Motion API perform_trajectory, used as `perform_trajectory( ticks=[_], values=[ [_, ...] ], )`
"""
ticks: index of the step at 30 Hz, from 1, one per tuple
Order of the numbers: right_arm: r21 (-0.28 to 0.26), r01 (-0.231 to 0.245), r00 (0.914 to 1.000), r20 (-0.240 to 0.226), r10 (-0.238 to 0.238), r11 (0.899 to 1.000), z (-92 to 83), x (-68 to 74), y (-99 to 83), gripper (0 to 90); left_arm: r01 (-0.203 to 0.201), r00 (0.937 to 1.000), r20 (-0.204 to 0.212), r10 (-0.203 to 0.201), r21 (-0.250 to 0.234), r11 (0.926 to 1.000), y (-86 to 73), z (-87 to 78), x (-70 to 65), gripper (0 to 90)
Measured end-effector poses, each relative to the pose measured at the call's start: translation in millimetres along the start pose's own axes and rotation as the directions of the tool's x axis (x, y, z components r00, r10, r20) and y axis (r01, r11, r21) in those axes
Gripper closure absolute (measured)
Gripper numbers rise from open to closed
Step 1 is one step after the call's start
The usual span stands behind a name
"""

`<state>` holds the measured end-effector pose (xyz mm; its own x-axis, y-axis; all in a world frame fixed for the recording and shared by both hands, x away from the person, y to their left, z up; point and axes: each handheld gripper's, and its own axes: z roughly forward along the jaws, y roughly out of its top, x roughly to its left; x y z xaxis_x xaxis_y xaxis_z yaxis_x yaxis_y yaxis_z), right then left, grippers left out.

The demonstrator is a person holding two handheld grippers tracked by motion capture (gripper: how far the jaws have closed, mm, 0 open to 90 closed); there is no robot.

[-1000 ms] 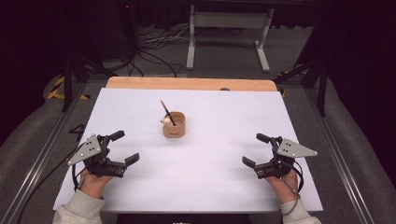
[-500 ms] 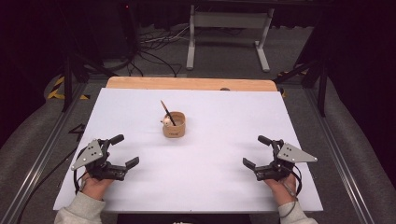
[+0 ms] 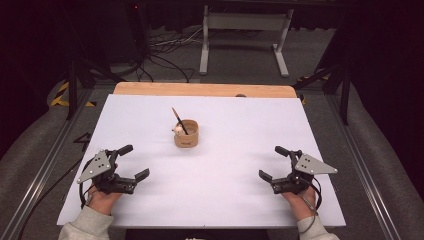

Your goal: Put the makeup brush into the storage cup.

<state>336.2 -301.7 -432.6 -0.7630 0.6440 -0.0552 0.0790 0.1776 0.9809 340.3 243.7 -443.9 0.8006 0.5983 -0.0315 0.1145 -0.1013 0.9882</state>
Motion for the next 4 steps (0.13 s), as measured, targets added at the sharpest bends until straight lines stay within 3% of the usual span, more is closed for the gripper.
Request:
perform_trajectory(
  ticks=[4],
  values=[
    [-0.004, -0.003, 1.0000, -0.001, 0.003, 1.000, -0.2, 0.1, 0.7, 0.0, -0.001, 1.0000, 0.005, 0.001, -0.005, 1.0000, 0.5, -0.5, 0.6, 0.1]
  ],
)
